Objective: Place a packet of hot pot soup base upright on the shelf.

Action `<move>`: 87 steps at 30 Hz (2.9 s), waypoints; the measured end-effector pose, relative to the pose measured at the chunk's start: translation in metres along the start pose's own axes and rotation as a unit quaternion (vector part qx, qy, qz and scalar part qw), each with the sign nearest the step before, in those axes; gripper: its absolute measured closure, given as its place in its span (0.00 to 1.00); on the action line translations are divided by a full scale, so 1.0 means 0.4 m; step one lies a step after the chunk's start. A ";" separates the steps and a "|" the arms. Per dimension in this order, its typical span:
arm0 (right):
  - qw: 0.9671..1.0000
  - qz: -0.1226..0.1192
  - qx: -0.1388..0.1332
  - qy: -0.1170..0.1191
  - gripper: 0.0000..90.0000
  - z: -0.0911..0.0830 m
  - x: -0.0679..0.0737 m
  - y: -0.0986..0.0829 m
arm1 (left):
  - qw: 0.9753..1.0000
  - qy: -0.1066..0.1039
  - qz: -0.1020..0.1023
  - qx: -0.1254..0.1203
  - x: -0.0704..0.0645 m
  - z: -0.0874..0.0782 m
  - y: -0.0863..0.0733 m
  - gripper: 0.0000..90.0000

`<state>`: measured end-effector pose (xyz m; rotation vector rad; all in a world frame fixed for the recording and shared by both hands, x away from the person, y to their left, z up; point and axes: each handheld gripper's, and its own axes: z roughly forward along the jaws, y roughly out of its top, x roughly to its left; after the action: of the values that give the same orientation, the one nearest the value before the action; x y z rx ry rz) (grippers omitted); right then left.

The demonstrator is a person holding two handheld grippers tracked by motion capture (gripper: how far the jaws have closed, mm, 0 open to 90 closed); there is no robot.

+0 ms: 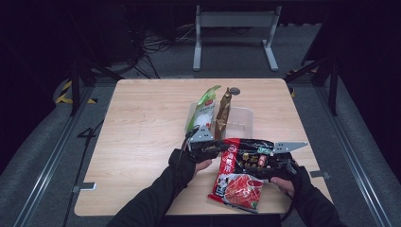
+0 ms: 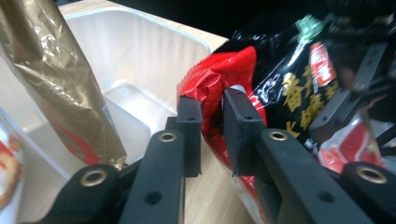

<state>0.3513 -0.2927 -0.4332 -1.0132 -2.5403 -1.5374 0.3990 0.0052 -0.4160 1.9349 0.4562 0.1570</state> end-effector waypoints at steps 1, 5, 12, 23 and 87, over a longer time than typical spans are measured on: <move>1.000 -0.004 -0.003 0.000 0.73 -0.004 0.005 0.002 | 1.000 0.005 0.008 0.001 -0.003 -0.003 0.004 0.83; 1.000 -0.019 -0.008 -0.007 0.77 -0.013 0.023 0.009 | 0.999 0.009 0.034 0.009 -0.013 -0.014 0.013 0.76; 0.999 -0.033 -0.027 -0.032 0.81 -0.039 0.045 0.019 | 0.996 0.019 0.072 0.047 -0.034 -0.061 0.012 0.47; 0.994 -0.059 -0.041 -0.077 0.83 -0.069 0.076 0.026 | 0.990 0.103 0.058 0.073 -0.017 -0.225 -0.070 0.18; 0.913 -0.043 -0.203 -0.350 0.92 -0.031 0.096 0.294 | 0.975 0.195 -0.059 0.084 0.074 -0.449 -0.266 0.12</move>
<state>0.3786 -0.2459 -0.3213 -1.8109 -2.7445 -2.0892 0.3435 0.2067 -0.4437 2.0386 0.8677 0.4376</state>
